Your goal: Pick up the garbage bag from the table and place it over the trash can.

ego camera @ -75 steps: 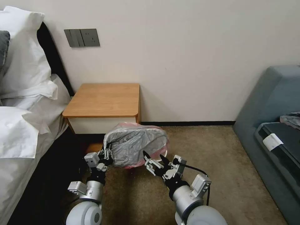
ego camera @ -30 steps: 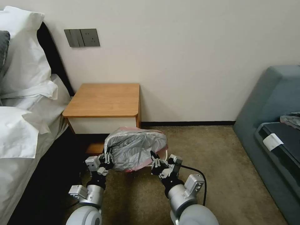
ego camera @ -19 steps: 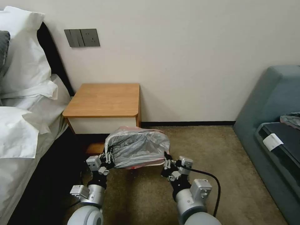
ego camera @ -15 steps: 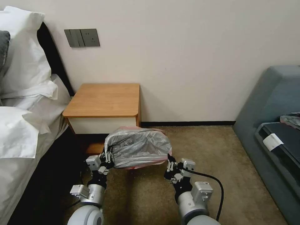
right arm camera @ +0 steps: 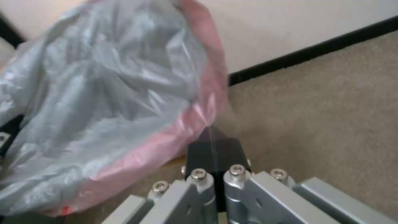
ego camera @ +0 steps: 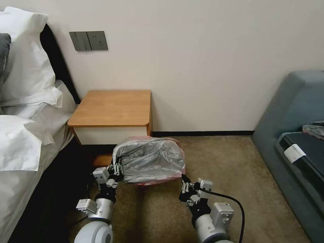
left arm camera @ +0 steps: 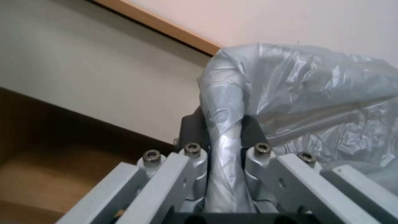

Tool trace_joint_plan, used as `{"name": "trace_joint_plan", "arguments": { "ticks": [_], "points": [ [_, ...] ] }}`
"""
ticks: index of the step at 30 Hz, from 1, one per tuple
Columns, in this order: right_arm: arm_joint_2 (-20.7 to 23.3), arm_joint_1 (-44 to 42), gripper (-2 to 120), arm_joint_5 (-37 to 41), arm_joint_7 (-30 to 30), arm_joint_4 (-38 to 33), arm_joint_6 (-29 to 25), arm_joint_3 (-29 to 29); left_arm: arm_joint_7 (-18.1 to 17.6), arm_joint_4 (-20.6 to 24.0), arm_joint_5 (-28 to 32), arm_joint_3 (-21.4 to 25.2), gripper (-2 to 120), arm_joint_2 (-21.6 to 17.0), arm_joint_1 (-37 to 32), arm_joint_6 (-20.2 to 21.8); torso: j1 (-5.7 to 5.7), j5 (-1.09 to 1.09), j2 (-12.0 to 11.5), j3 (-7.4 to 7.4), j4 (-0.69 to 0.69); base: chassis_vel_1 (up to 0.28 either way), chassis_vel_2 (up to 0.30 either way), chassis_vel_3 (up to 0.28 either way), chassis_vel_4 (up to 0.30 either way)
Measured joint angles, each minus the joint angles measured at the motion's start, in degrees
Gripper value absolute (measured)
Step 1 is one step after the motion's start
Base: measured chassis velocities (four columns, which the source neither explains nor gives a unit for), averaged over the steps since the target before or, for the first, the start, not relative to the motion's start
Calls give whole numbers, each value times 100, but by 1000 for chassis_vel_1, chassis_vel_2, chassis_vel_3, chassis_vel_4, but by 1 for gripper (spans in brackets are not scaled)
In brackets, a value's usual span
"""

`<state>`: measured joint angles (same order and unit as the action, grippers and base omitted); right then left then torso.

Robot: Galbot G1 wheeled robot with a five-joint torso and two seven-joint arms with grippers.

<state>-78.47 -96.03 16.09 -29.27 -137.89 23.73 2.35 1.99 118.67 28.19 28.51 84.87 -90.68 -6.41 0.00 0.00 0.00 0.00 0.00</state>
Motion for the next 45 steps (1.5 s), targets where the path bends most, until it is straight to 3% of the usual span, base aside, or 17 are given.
{"name": "trace_joint_plan", "arguments": {
  "ticks": [6, 11, 13, 18, 22, 27, 30, 31, 34, 45],
  "points": [
    [42, 23, 0, 26, 18, 118, -84, -1, -228, 146, 655, -46, 4, -12, -20, 270, 0, 0, 0, 0, 0, 0, 0, 0, 0],
    [208, -99, 0, 27, 99, 132, -257, -161, -257, 144, 701, 15, 4, -53, -17, 311, 0, 0, 0, 0, 0, 0, 0, 0, 0],
    [310, -183, 0, 112, 318, 98, -692, -354, -254, 143, 745, 60, 4, -83, -23, 336, 0, 1, 0, 0, 0, 0, 0, 0, 0],
    [338, -206, -1, 682, 619, -92, -1162, -712, -234, 108, 936, 143, 4, -135, -70, 373, 0, -1, 0, 0, 0, 0, 0, 0, 0],
    [178, 37, 17, 1781, 903, -196, -1464, -1044, -215, 46, 1155, 187, 4, -135, -97, 382, 0, 0, 0, 0, 0, 0, 0, 0, 0],
    [-83, 216, 32, 2459, 1194, -80, -1719, -1022, -207, 33, 1244, 189, 4, -91, -96, 386, 0, -1, 0, 0, 0, 0, 0, 0, 0],
    [-479, 328, 45, 2894, 1312, 79, -1943, -948, -194, 33, 1348, 193, 4, -73, -96, 387, 0, 0, 0, 0, 0, 0, 0, 0, 0],
    [-479, 328, 45, 2894, 1312, 79, -1943, -948, -194, 33, 1348, 193, 4, -73, -96, 387, 0, 0, 0, 0, 0, 0, 0, 0, 0],
    [-777, 404, 60, 2959, 1358, 300, -2121, -937, -192, 50, 1456, 195, 4, -60, -94, 388, 0, -1, 0, 0, 0, 0, 0, 0, 0],
    [-1003, 433, 97, 3061, 1441, 538, -2208, -973, -191, 179, 1712, 181, 4, -34, -99, 433, 0, -1, 0, 0, 0, 0, 0, 0, 0]
  ]
}}
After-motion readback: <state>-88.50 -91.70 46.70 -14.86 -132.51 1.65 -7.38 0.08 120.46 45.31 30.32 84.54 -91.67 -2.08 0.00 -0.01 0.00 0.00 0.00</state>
